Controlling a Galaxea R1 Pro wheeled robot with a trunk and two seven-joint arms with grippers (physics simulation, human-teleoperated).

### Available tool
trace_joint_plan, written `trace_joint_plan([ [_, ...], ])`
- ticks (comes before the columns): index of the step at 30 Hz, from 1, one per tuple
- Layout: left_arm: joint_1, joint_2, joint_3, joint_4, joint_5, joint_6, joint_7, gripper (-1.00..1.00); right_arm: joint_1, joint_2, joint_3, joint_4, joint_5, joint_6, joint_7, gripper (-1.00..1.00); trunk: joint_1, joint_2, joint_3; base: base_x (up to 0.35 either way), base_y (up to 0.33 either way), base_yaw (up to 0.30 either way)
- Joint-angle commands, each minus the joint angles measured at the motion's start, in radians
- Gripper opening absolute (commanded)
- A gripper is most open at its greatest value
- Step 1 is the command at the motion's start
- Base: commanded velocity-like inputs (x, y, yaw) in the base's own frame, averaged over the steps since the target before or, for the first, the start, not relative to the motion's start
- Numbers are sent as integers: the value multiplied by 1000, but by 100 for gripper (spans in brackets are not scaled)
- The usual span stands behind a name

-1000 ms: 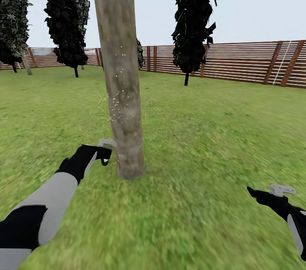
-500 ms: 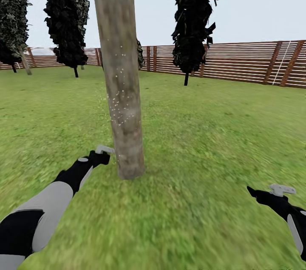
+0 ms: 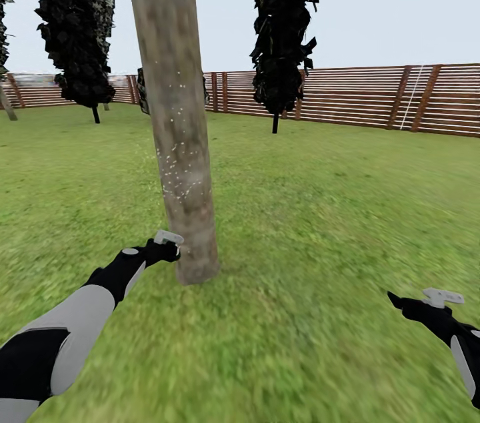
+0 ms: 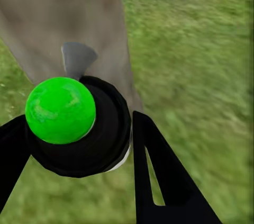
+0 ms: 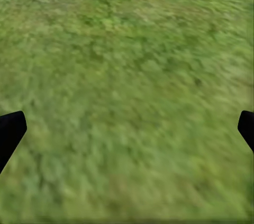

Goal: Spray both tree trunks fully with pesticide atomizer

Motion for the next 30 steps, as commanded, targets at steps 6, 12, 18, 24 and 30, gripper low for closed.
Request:
trace_joint_plan([
  [6, -1, 0, 3, -4, 0, 6, -8, -100, 0, 0, 0, 0, 0, 0, 0, 100, 0, 0, 0, 0, 0, -1],
  [12, -3, 0, 2, -49, -1, 134, -40, -100, 0, 0, 0, 0, 0, 0, 0, 100, 0, 0, 0, 0, 0, 0],
  [18, -2, -2, -1, -63, -1, 162, -43, -100, 0, 0, 0, 0, 0, 0, 1, 100, 0, 0, 0, 0, 0, 0],
  [24, -1, 0, -2, 29, -3, 161, -42, -100, 0, 0, 0, 0, 0, 0, 1, 100, 0, 0, 0, 0, 0, 0],
  [30, -1, 0, -3, 107, -5, 155, -39, -100, 0, 0, 0, 0, -1, 0, 1, 100, 0, 0, 0, 0, 0, 0],
])
